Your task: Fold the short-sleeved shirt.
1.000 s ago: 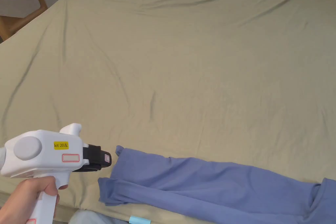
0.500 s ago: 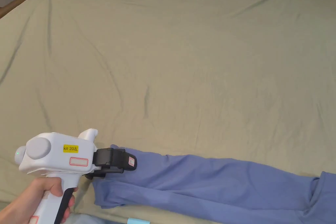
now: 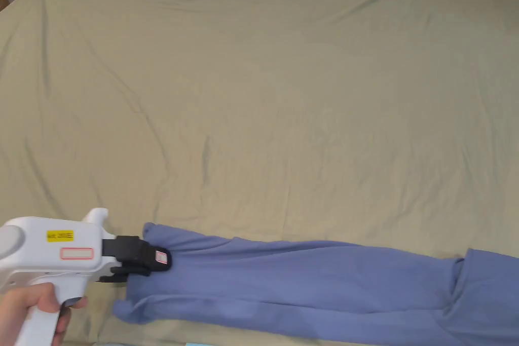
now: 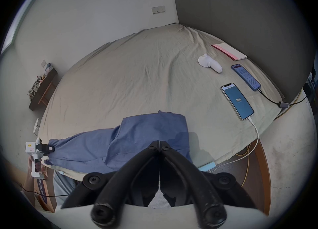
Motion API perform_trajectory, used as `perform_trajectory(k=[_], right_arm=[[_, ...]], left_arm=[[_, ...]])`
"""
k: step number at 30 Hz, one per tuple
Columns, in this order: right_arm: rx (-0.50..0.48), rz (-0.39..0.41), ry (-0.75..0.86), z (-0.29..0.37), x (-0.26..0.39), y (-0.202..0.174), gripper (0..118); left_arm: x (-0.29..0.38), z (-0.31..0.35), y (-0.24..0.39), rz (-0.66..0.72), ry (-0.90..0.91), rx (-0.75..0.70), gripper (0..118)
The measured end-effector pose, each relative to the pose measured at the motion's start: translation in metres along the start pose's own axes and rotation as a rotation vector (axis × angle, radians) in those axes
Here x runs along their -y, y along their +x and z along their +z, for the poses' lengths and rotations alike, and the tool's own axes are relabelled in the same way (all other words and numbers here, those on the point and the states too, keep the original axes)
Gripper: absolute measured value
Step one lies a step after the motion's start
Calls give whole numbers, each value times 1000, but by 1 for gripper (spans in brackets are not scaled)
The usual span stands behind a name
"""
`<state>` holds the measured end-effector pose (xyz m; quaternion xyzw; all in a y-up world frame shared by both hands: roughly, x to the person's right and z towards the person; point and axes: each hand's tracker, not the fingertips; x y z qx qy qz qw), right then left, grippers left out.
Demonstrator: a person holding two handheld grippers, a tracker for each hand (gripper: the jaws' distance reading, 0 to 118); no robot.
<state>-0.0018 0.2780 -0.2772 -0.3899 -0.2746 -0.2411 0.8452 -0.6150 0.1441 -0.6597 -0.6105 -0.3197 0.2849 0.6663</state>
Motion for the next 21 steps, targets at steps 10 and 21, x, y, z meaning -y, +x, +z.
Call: perform_trajectory(k=[10, 21], right_arm=[[-43, 6, 10, -9, -6, -1, 0], [-129, 12, 0, -10, 3, -13, 0]], left_arm=[[-35, 96, -25, 37, 159, -268, 4], [17, 56, 142, -242, 166, -577, 5]])
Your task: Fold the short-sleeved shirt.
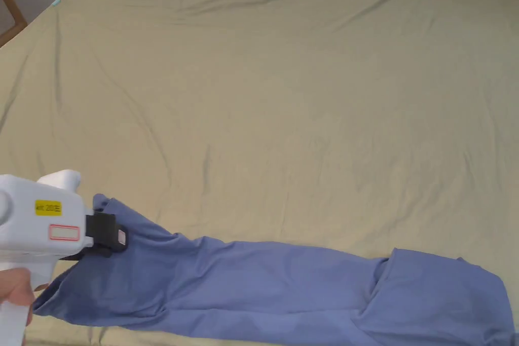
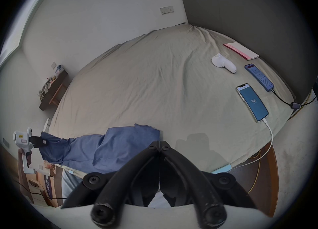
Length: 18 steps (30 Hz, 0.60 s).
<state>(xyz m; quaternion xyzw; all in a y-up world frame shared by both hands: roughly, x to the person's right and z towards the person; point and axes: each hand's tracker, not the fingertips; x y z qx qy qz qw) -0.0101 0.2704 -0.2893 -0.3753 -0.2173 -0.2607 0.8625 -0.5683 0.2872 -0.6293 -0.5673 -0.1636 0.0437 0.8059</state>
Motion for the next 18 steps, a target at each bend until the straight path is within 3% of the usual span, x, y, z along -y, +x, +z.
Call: perform_trajectory(k=[2, 5, 12, 15, 16, 17, 18], right_arm=[[-14, -1, 8, 2, 2, 1, 0], [-48, -9, 17, 7, 6, 2, 0], [-121, -56, 5, 13, 23, 14, 0], [-140, -116, 0, 13, 30, 23, 0], [-131, -130, -6, 15, 31, 23, 0], [-130, -132, -9, 16, 32, 23, 0], [-126, -136, -14, 18, 33, 24, 0]], left_arm=[[2, 0, 37, -23, 12, -53, 4], [13, -12, 102, -138, -40, -24, 5], [54, -96, 240, -420, -139, -72, 5], [76, -145, 285, -488, -141, -46, 15], [83, -158, 299, -503, -120, 25, 66], [88, -166, 309, -503, -125, 43, 109], [86, -160, 312, -461, -74, 54, 118]])
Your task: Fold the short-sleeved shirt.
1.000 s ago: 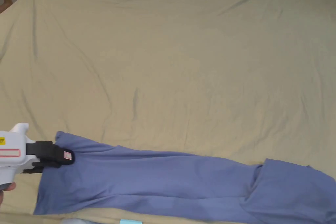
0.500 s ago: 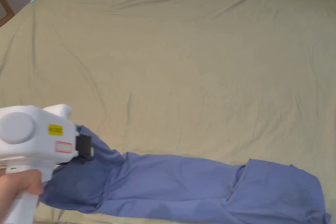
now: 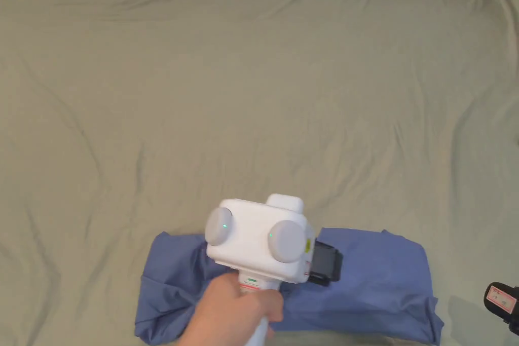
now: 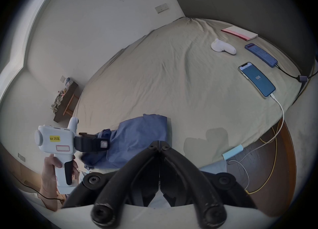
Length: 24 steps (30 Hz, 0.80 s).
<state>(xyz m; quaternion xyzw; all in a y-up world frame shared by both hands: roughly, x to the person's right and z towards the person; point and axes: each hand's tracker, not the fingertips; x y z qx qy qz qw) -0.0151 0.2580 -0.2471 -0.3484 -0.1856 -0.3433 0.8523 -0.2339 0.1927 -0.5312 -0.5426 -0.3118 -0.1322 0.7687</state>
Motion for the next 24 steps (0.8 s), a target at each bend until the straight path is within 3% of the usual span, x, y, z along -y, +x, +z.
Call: perform_trajectory(k=[1, 4, 6, 7, 8, 9, 13, 15, 17, 20, 24], right_arm=[[5, -1, -3, 2, 1, 0, 0], [10, 0, -9, 3, 2, -2, 0], [4, -7, -14, 2, 2, -5, 0], [1, -11, -13, 1, 2, -8, 0], [-6, -13, -12, 0, 2, -9, 0], [-22, -14, -14, -3, 2, -12, 0], [-76, -25, -32, -12, 3, -24, 0], [-103, -20, -40, -18, 4, -24, 0], [-106, -12, -47, -17, 7, -28, 0], [-115, -13, -49, -13, 13, -24, 0], [-94, -52, -53, -8, 20, -12, 0]], left_arm=[[-2, 3, 2, 62, -35, 115, 106], [2, 20, -23, 223, -72, 329, 102], [13, 58, -48, 265, -24, 329, 88], [18, 73, -70, 275, 17, 287, 59], [25, 88, -90, 283, 57, 207, 21], [32, 108, -105, 284, 102, 69, 0], [44, 115, -167, 239, 53, -503, 0], [47, 89, -180, 163, -3, -683, 0], [49, 60, -176, 107, -119, -729, 0], [49, 11, -135, -49, -121, -731, 0], [60, -44, 4, -424, -148, -754, 0]])
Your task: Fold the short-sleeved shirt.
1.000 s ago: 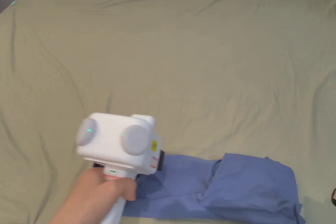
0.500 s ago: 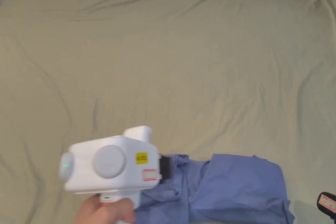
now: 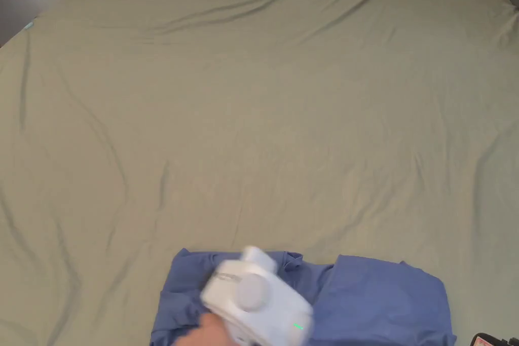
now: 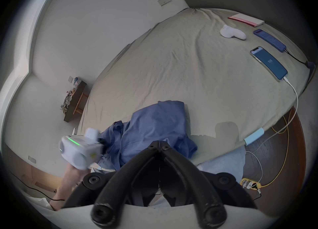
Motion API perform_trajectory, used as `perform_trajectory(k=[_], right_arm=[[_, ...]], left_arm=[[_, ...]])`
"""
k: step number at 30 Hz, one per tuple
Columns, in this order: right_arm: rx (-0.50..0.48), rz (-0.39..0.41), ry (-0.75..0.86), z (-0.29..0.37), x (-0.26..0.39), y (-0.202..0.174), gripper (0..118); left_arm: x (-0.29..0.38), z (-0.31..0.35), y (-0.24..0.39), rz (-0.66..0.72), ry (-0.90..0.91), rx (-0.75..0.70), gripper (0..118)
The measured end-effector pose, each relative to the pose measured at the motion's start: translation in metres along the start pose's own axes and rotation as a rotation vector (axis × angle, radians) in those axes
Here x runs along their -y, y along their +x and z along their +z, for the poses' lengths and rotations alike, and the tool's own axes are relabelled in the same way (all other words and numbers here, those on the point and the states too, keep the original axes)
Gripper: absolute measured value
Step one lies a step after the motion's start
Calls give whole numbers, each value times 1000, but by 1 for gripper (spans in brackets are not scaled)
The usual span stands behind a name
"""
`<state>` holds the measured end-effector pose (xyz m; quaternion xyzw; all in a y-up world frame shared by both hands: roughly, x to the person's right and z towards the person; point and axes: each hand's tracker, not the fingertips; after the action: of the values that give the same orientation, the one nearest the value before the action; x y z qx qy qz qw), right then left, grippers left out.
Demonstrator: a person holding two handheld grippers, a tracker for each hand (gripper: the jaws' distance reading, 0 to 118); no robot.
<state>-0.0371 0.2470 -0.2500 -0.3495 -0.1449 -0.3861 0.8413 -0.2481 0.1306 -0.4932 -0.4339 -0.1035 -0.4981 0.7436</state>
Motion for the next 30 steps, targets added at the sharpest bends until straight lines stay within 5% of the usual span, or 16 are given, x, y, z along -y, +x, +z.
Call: perform_trajectory(k=[3, 6, 14, 19, 24, 26, 27, 30], right_arm=[[29, -36, 4, 7, 3, 7, 0], [31, -34, 9, 17, 3, 10, 0], [29, -5, 30, 8, -11, -4, 0], [20, 41, -15, -17, -15, -24, 0], [28, 98, -64, -35, -15, -49, 0], [31, 103, -72, -39, -13, -57, 0], [30, 105, -77, -41, -12, -60, 0], [37, 104, -91, -43, -8, -68, 0]], left_arm=[[-27, 51, 70, -100, 91, 7, 0], [-37, 95, 65, -15, 232, 248, 0], [21, 35, -96, 485, 151, 944, 0], [125, -53, -197, 765, 109, 1012, 0], [162, -114, -227, 902, 78, 1092, 1], [157, -118, -223, 889, 101, 1119, 89], [155, -127, -220, 894, 109, 1178, 118], [145, -140, -212, 872, 58, 1317, 115]])
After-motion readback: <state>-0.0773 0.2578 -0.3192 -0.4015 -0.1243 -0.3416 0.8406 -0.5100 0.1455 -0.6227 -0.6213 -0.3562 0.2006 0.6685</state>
